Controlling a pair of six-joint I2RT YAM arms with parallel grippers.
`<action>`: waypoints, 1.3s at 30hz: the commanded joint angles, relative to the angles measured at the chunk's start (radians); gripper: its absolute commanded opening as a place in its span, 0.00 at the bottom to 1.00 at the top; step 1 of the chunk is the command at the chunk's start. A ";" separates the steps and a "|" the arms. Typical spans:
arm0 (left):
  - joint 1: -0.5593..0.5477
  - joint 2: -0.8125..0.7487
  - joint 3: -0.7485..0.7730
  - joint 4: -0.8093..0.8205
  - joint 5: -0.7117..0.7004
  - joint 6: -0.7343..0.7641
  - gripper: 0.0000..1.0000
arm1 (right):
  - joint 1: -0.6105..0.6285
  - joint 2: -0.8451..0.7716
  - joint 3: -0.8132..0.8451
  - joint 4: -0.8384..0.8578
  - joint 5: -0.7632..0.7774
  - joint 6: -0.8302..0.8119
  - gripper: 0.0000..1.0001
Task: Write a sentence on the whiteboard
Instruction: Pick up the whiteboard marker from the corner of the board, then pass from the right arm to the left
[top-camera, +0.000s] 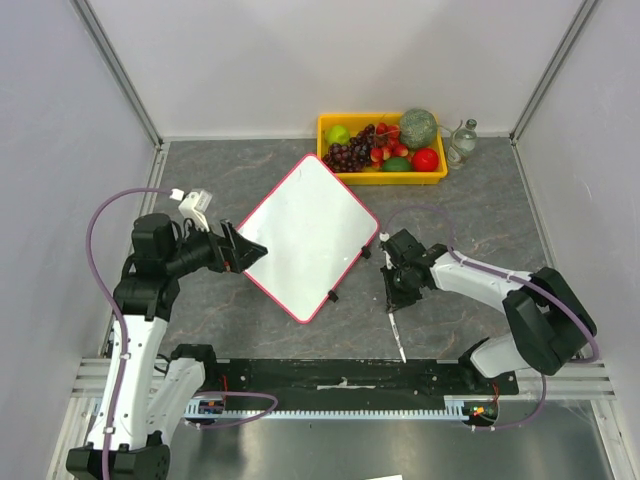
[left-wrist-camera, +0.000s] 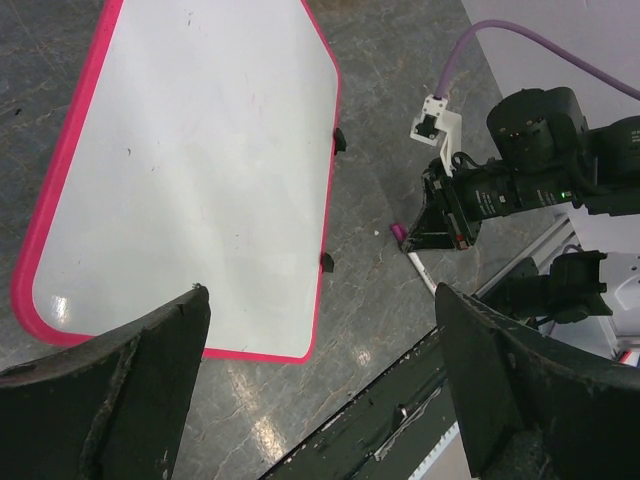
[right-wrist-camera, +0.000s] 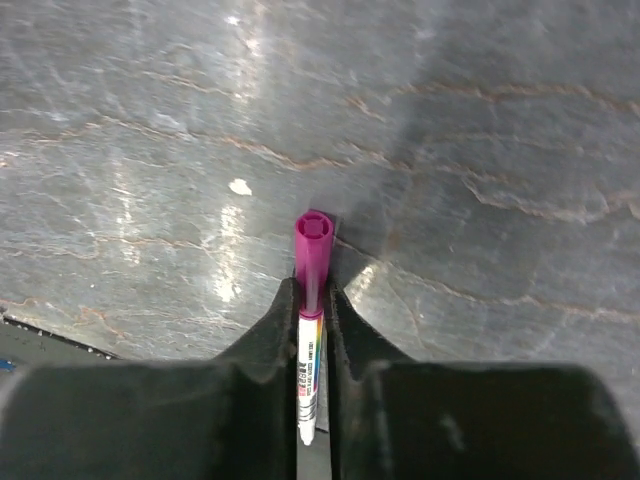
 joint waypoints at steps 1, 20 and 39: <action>-0.016 0.004 0.040 0.031 0.024 0.027 0.98 | 0.006 0.066 -0.002 0.108 0.005 0.022 0.06; -0.572 0.301 0.239 0.270 -0.202 -0.071 0.95 | -0.091 -0.297 0.377 0.124 0.158 0.077 0.00; -0.842 0.743 0.480 0.546 -0.130 -0.106 0.77 | -0.122 -0.607 0.377 0.272 0.161 0.246 0.00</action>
